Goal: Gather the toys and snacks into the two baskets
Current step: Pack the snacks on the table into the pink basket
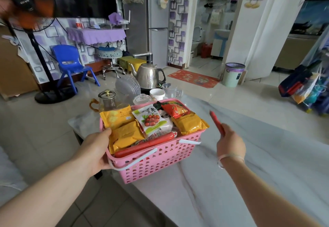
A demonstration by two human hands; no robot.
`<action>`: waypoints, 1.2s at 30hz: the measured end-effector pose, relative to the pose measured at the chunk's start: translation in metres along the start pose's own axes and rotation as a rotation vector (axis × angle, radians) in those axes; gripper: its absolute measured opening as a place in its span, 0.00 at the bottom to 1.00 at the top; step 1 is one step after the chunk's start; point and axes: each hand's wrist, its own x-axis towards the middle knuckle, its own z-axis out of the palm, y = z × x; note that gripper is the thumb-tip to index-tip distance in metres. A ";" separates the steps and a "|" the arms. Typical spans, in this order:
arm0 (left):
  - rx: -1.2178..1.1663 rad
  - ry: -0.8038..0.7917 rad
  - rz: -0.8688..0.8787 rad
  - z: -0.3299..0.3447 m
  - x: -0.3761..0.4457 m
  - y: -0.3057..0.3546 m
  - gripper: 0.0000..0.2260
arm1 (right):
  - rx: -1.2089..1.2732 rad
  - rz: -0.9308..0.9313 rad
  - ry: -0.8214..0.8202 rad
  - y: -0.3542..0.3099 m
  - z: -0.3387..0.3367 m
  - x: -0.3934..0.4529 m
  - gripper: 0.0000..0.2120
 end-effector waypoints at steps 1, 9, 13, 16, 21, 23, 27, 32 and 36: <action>0.005 -0.014 -0.006 0.001 -0.006 -0.001 0.13 | 0.063 -0.049 0.079 -0.008 -0.016 0.001 0.27; 0.038 -0.130 0.004 0.018 -0.054 -0.007 0.13 | 0.262 -0.939 0.117 -0.074 -0.100 -0.051 0.14; 0.068 -0.189 0.027 0.024 -0.075 -0.011 0.13 | 0.150 -1.206 0.015 -0.069 -0.109 -0.090 0.19; 0.074 -0.204 0.036 0.031 -0.088 -0.015 0.13 | 0.034 -1.205 -0.038 -0.052 -0.114 -0.111 0.16; 0.106 -0.244 0.031 0.047 -0.102 -0.026 0.14 | -0.120 -1.111 -0.204 -0.023 -0.134 -0.124 0.24; 0.119 -0.265 0.019 0.056 -0.106 -0.032 0.15 | -0.185 -1.071 -0.225 -0.014 -0.137 -0.126 0.27; 0.141 -0.294 -0.003 0.077 -0.103 -0.044 0.16 | -0.252 -0.940 -0.212 0.002 -0.139 -0.125 0.32; 0.148 -0.332 -0.034 0.114 -0.090 -0.063 0.15 | -0.423 -0.762 -0.170 0.031 -0.121 -0.116 0.34; 0.177 -0.390 -0.028 0.140 -0.077 -0.074 0.13 | -0.510 -0.683 -0.185 0.050 -0.108 -0.112 0.36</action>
